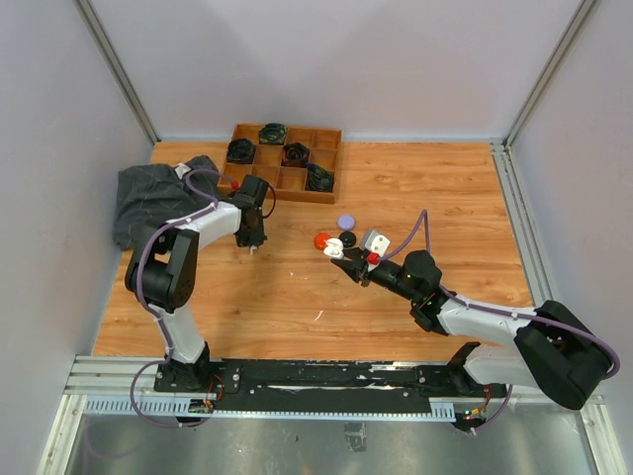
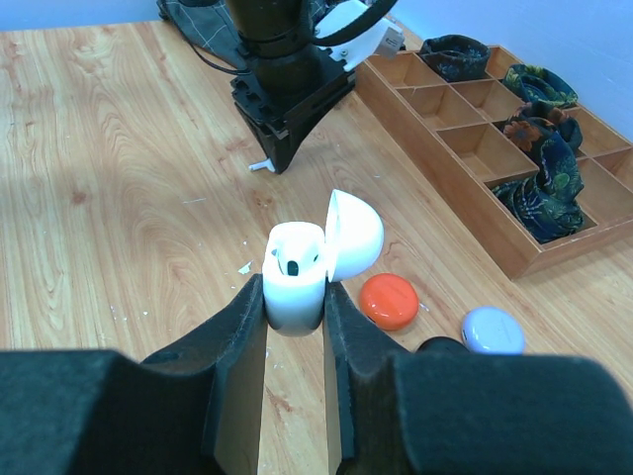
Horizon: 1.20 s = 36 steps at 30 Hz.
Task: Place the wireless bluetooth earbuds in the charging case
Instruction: Pick up the earbud from the center of the board.
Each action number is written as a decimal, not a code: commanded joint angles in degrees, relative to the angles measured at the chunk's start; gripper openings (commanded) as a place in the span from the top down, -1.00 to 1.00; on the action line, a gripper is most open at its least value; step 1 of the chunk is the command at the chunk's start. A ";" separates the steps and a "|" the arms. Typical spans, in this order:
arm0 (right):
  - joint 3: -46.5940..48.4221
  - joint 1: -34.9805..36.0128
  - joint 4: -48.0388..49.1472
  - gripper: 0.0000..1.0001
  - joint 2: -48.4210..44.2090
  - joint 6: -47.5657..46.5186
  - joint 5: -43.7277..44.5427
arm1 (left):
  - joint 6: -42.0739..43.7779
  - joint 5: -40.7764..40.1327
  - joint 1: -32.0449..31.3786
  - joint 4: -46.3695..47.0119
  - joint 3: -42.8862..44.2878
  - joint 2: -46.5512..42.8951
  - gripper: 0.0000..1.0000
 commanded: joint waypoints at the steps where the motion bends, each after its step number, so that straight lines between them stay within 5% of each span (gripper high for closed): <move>1: 0.31 -0.09 2.65 0.98 -1.07 0.44 -0.73 | -0.23 4.89 0.04 -1.44 -3.05 -5.69 0.71; 21: 2.68 -0.09 2.67 0.98 -2.82 2.86 -1.34 | -9.68 17.02 -9.43 31.21 -26.12 -40.87 0.78; 36: 5.73 -0.08 5.62 0.98 -2.13 8.17 -6.84 | -9.47 28.30 -15.55 50.19 -32.83 -53.22 0.74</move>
